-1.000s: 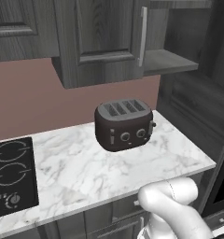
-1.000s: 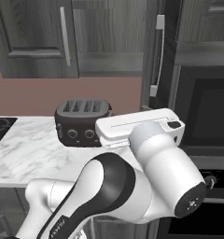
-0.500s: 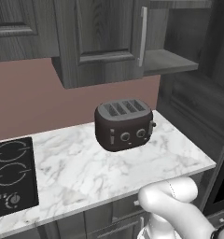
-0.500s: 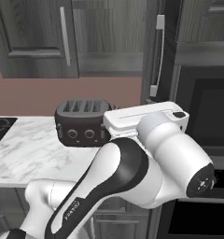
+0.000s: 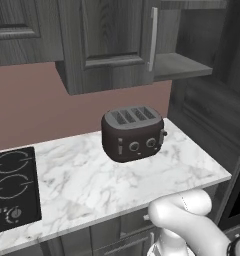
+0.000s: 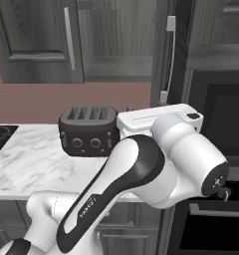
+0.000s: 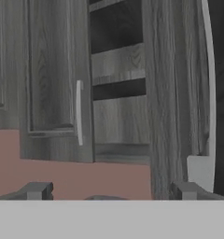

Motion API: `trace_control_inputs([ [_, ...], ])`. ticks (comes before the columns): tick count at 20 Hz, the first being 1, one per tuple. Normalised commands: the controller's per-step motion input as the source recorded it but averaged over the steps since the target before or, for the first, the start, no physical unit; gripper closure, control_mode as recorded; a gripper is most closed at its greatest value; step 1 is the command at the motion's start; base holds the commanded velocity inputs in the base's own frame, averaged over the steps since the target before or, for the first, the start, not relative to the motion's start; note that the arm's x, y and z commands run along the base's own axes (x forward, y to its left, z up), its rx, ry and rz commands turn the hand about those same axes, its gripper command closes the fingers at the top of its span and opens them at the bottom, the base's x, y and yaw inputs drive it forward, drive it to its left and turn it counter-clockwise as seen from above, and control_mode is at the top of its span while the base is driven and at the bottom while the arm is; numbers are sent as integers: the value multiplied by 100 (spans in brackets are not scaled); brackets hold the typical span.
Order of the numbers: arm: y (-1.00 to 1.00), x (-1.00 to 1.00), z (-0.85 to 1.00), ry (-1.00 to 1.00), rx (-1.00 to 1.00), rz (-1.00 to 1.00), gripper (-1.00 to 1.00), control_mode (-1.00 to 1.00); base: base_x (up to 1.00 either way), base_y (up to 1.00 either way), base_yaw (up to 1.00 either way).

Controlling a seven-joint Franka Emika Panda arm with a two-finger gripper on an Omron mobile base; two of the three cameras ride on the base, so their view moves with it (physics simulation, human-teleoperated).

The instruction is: Open the cabinet. Pick the sponge and place it next to the sink. Then close the cabinet.

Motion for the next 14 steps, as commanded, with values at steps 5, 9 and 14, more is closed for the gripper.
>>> trace_control_inputs([
  [5, -24, 16, -19, 0, 0, 0, -100, -100, 0, 0, 0],
  [9, -24, 12, -25, 0, 0, 0, -100, -100, 0, 0, 0],
  [14, -17, 22, -21, 0, 0, 0, -100, -100, 0, 0, 0],
])
